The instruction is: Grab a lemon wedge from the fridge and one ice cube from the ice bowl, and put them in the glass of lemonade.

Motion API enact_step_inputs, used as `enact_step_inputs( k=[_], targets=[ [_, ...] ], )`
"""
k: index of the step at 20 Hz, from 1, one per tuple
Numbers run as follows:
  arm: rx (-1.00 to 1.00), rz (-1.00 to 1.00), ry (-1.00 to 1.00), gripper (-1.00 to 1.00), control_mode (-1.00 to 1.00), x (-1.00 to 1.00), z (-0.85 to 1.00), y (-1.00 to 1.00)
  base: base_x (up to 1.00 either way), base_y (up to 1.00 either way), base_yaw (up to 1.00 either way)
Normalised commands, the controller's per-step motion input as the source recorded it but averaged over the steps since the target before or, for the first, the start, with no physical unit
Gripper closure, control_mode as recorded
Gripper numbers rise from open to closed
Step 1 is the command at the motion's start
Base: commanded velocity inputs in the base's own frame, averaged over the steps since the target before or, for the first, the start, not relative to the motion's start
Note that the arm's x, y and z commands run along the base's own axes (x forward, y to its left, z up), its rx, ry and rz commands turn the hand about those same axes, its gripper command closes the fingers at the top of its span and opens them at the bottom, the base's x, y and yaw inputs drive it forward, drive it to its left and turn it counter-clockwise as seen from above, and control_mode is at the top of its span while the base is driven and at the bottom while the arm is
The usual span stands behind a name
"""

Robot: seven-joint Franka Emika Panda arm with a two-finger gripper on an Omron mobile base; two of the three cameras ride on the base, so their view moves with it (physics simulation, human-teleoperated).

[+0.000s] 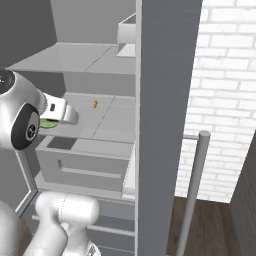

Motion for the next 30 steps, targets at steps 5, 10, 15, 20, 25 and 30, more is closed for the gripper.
enact_step_inputs(
  k=[5, 10, 15, 20, 25, 30],
  targets=[
    [0.0, 0.0, 0.06, 1.0, -1.0, -0.32, 0.0, -0.25, 0.0, 0.0, 0.0],
    [0.0, 0.0, 0.06, 1.0, -1.0, -0.23, -0.08, -0.01, 0.0, 0.0, 0.0],
    [0.0, 0.0, 0.03, 1.0, -1.0, -0.29, -0.04, 0.0, 0.0, 0.0, 0.0],
    [0.0, 0.0, 0.0, 1.0, 1.0, -0.12, 0.0, 0.0, -0.41, 0.0, 0.0],
    [0.0, 0.0, 0.0, 1.0, 1.0, 0.0, 0.0, 0.0, -0.7, 0.03, 0.0],
    [0.0, 0.0, 0.0, 1.0, 1.0, 0.0, 0.0, 0.0, -0.12, 0.35, -0.29]
  ],
)
